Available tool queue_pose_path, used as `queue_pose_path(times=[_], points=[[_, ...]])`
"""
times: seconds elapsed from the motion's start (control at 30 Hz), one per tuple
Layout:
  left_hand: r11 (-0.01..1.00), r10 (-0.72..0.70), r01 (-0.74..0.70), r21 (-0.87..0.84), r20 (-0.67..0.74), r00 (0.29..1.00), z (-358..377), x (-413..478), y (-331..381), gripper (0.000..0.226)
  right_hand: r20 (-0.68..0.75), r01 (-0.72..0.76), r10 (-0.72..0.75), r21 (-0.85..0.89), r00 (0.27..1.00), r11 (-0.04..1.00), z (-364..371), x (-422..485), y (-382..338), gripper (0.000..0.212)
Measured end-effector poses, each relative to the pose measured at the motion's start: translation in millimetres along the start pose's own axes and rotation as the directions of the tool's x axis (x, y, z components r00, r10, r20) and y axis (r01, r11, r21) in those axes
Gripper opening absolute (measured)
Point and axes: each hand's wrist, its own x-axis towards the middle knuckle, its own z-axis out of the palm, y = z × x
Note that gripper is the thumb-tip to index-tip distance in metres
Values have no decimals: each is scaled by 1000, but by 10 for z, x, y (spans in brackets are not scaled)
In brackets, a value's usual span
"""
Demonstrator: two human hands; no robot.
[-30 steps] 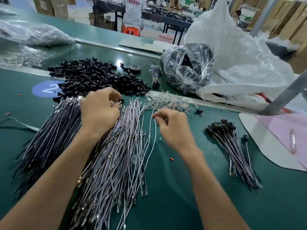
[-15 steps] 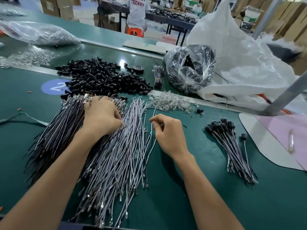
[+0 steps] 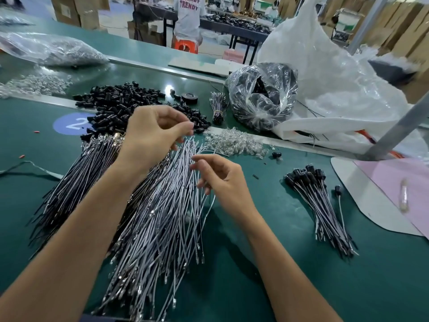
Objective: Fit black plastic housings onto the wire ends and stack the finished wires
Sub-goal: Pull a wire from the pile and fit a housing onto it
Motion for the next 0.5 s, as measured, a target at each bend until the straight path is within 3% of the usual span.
queue_pose_path(times=[0.07, 0.17, 0.3, 0.43, 0.5], points=[[994, 108, -109, 14, 91, 990, 87, -20, 126, 7, 61, -1, -6, 106, 998, 994, 64, -9, -24, 16], [971, 201, -221, 88, 188, 961, 238, -61, 230, 9, 4, 62, -64, 185, 998, 981, 150, 3, -41, 11], [972, 210, -221, 78, 126, 969, 276, -73, 148, 14, -134, 90, -46, 348, 990, 933, 95, 39, -83, 14], [882, 144, -136, 452, 17, 989, -8, -4, -154, 15, -283, 114, 19, 446, 959, 888, -51, 66, -113, 7], [733, -16, -5, 680, 24, 1000, -151, 41, -297, 8, -337, 127, 49, 481, 940, 868, -118, 76, -126, 1]])
